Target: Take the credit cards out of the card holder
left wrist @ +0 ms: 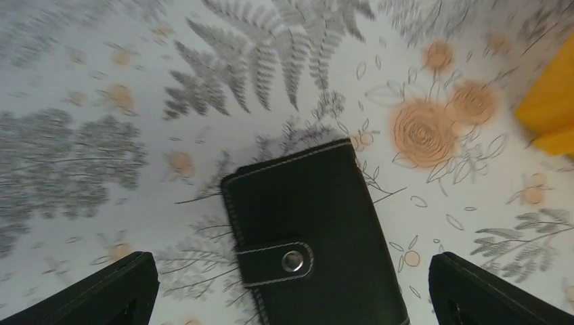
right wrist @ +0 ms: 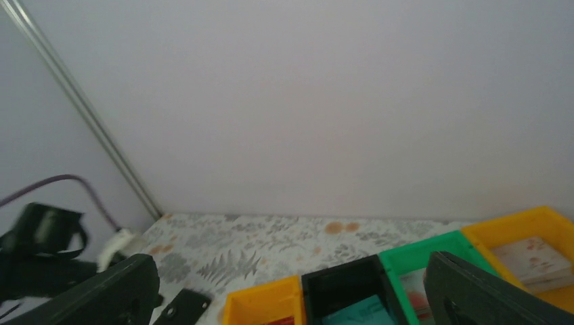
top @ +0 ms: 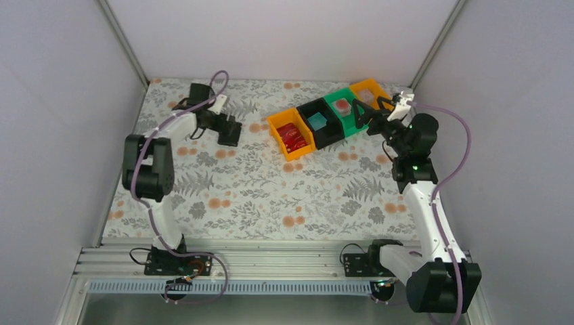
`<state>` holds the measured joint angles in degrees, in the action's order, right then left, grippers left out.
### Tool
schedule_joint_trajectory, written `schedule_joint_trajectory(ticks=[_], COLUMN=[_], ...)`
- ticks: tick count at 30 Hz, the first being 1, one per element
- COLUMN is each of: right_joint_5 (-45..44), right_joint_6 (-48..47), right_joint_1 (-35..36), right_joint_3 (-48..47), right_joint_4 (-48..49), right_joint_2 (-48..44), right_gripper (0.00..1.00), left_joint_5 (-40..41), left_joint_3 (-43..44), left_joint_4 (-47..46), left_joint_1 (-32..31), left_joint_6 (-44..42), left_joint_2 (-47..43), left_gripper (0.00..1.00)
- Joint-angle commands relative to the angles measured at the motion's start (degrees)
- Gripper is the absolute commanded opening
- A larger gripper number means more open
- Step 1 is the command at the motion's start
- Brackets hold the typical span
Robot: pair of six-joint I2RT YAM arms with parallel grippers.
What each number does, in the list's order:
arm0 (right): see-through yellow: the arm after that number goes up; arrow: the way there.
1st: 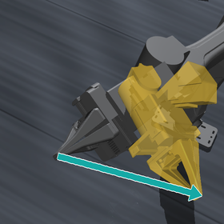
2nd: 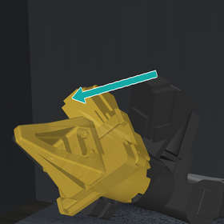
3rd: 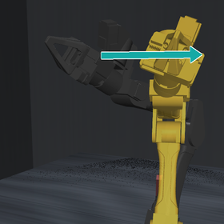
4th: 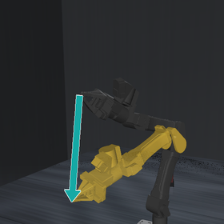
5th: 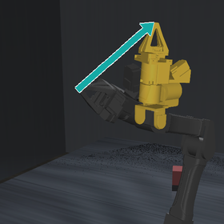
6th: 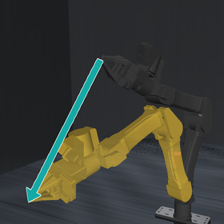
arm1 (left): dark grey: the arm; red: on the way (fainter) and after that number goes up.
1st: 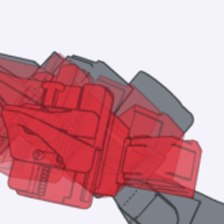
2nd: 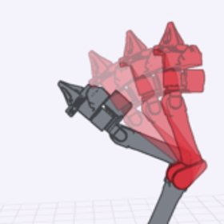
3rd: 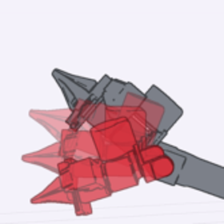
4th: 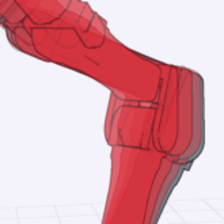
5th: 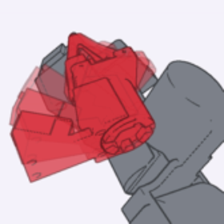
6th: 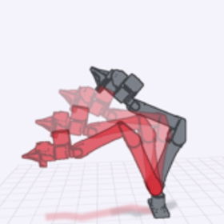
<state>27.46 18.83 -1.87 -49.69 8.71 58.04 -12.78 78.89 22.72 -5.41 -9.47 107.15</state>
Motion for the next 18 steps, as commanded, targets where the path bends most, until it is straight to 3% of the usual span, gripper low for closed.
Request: schedule_joint_trajectory(ticks=[1,10,18], right_joint_5=[0.07,-0.93,-1.14], right_joint_6=[-3.81,-6.01,-6.43], right_joint_1=[3.11,4.43,4.80], right_joint_3=[-2.16,-2.08,-1.53], right_joint_4=[-4.11,-4.59,-4.10], right_joint_2=[0.74,3.04,3.64], right_gripper=[0.99,0.99,0.99], left_joint_5=[7.91,13.16,16.90], left_joint_3=[5.31,4.70,3.25], left_joint_4=[5.51,5.71,5.15], left_joint_1=[-3.26,-8.16,-8.12], left_joint_6=[0.52,0.05,-1.10], left_joint_2=[5.39,11.13,13.59], left_gripper=[1.00,1.00,1.00])
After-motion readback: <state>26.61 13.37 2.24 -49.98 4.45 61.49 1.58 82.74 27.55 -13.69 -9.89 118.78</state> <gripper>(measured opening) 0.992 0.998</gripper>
